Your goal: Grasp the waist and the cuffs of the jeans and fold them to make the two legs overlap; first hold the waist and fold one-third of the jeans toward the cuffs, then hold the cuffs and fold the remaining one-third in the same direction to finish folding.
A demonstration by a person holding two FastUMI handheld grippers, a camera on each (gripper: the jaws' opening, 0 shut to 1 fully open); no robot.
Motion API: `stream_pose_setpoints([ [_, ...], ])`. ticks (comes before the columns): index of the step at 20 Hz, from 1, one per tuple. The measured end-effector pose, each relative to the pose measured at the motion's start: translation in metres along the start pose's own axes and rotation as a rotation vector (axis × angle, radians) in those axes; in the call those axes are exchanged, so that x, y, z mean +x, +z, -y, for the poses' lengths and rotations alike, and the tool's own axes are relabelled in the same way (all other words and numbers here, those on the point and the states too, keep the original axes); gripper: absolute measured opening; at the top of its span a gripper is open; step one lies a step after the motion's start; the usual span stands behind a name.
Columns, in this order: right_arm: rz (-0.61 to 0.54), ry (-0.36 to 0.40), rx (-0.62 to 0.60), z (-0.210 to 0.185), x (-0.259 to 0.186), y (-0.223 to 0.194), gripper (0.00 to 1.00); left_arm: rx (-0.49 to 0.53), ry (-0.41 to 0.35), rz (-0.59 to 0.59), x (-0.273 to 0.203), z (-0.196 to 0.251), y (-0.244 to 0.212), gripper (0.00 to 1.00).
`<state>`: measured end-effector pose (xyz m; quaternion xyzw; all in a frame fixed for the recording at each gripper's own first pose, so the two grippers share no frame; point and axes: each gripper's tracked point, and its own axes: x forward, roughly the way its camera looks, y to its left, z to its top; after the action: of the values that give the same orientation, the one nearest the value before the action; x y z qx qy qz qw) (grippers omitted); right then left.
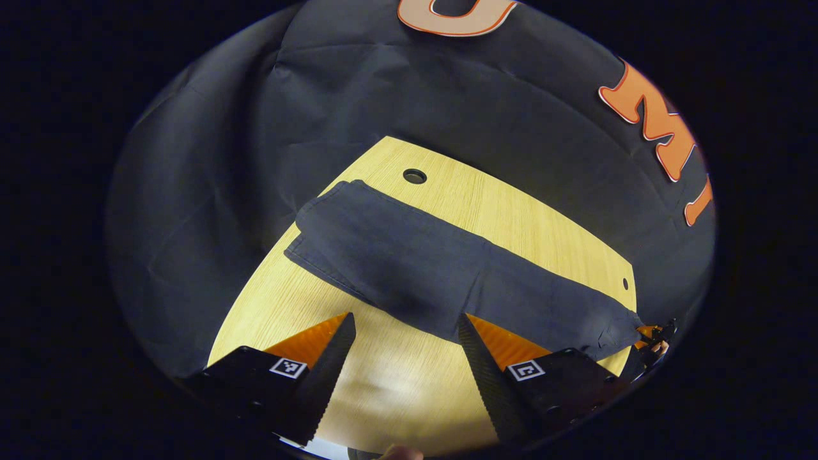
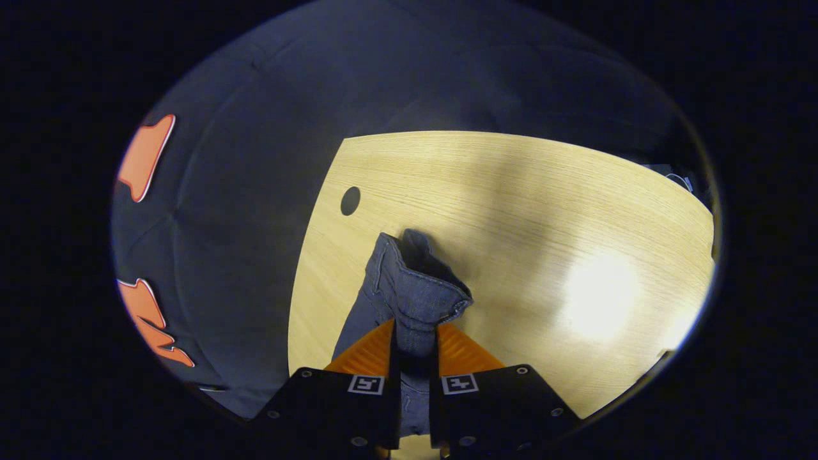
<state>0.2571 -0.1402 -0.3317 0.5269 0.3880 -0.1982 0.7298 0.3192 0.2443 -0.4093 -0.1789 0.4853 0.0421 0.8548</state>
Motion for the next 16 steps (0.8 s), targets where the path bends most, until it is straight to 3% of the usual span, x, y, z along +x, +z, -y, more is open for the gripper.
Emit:
stream_pose_setpoints([
  [6,0.057,0.052,-0.064,-0.039,-0.038,-0.016,0.18,0.014,-0.075,-0.017,-0.002,0.004,0.001,0.98],
  [16,0.057,0.150,-0.190,-0.113,-0.082,-0.086,0.18,0.028,-0.114,-0.014,-0.004,0.000,0.003,0.98],
])
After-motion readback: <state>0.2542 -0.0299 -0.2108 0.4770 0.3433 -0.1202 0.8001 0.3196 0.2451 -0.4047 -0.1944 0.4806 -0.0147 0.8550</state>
